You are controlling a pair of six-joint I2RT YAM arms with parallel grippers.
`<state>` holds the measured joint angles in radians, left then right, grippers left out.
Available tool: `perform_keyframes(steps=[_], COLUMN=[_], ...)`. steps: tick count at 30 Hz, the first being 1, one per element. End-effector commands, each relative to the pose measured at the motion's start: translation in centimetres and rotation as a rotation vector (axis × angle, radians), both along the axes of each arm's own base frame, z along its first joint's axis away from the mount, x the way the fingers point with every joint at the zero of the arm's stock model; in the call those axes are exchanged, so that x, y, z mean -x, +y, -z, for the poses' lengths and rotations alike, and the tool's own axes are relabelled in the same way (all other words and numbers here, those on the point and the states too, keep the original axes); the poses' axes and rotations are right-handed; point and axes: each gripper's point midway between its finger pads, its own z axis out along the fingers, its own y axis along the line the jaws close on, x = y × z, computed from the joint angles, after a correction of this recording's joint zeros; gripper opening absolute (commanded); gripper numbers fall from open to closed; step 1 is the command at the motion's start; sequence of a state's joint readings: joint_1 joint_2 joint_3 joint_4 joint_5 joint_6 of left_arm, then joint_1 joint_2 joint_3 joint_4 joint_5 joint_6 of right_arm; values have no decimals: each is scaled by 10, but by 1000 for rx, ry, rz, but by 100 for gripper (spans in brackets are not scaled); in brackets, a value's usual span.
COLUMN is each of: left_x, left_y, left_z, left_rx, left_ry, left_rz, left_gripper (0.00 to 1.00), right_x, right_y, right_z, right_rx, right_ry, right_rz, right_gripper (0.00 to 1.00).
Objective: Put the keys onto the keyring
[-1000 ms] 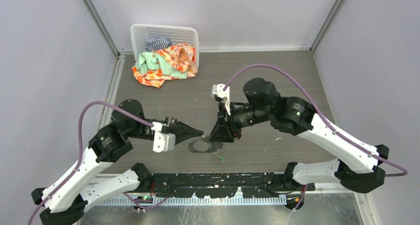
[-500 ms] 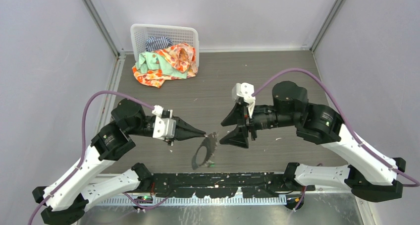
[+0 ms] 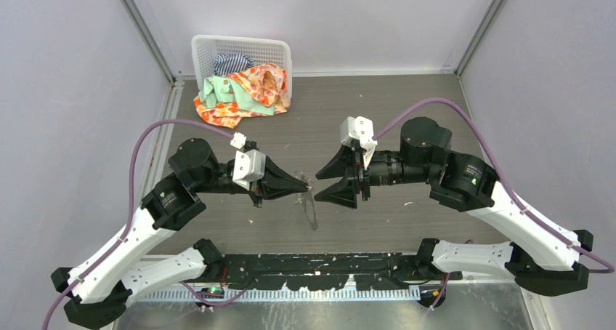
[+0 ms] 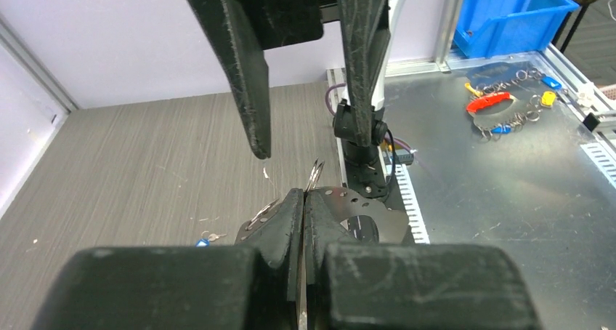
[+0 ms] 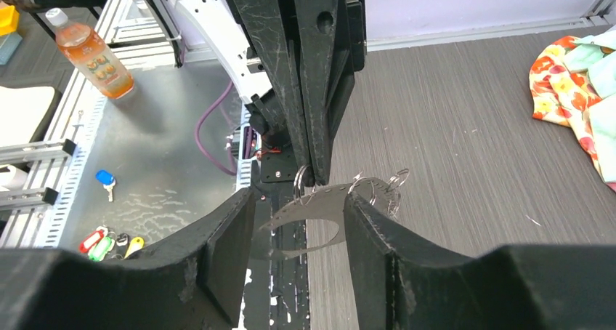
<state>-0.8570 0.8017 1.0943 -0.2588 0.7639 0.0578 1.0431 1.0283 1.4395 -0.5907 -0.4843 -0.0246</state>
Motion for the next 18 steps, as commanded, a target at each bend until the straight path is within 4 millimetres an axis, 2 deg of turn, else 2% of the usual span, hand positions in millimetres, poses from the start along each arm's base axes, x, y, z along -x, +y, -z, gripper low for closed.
perform_keyframes(steps=[1,10,16,18], left_x=[-4,-5,-3,-1], left_y=[1,1,1,1], left_z=[-27,-28,-28,-27], left_rx=[84,85,84,82], left_ry=[-18,-18,-19,-18], left_rz=[-37,-45,-31,-20], left_gripper=[0,0,0,0], right_x=[-1,-6,-11,-12], right_y=[7,11,13,14], right_z=[-17,-10,-9,-9], right_rx=[-63,-24,-16,-13], right_ry=[-28,-15,-13,-12], right_rz=[-20,-4,13,17], right_gripper=[52,39,17,7])
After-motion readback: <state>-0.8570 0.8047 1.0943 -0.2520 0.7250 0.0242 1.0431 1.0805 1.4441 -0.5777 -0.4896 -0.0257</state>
